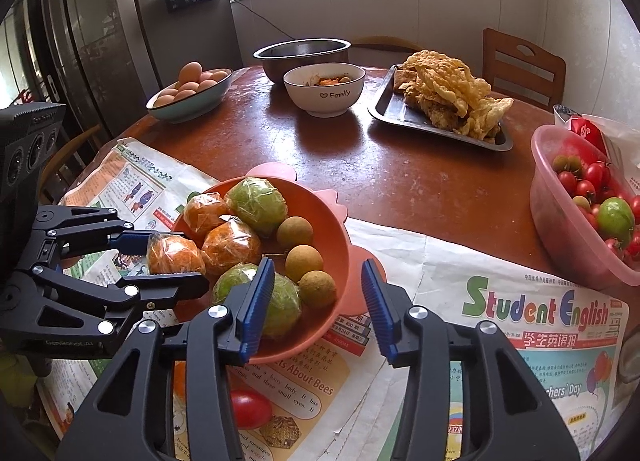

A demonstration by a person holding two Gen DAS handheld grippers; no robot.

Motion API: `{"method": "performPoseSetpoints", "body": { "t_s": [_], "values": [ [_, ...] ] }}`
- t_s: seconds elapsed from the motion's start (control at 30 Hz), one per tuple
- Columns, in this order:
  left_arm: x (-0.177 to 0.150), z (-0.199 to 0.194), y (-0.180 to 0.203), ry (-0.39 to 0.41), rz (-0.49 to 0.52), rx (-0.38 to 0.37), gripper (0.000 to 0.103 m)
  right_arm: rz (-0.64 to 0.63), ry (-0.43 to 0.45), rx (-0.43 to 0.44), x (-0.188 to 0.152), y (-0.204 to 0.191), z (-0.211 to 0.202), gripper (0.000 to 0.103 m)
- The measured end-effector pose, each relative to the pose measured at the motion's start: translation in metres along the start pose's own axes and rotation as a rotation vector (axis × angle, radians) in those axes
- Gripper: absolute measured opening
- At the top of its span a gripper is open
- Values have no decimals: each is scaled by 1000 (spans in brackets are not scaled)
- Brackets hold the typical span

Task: Organize fruits
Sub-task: 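Lower both fruits into the plate and open the right tool, then the left tool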

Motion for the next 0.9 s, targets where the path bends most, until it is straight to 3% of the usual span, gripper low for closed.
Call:
{"method": "performPoseSetpoints", "body": {
  "t_s": [0.9],
  "values": [
    [-3,-28,-2,32,-22,60,65,9,66,-10,-3,-2,-37,70]
  ]
}}
Point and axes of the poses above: each gripper's, at about its wrist camera, not at the fingertips, and z roughly the way its jaws point, y to its right, x to its top, the point moved 1 cm from there along z, roughly the way its jaws point, and after that the axes turned 15 degrees about z, right-handed, at the moved point
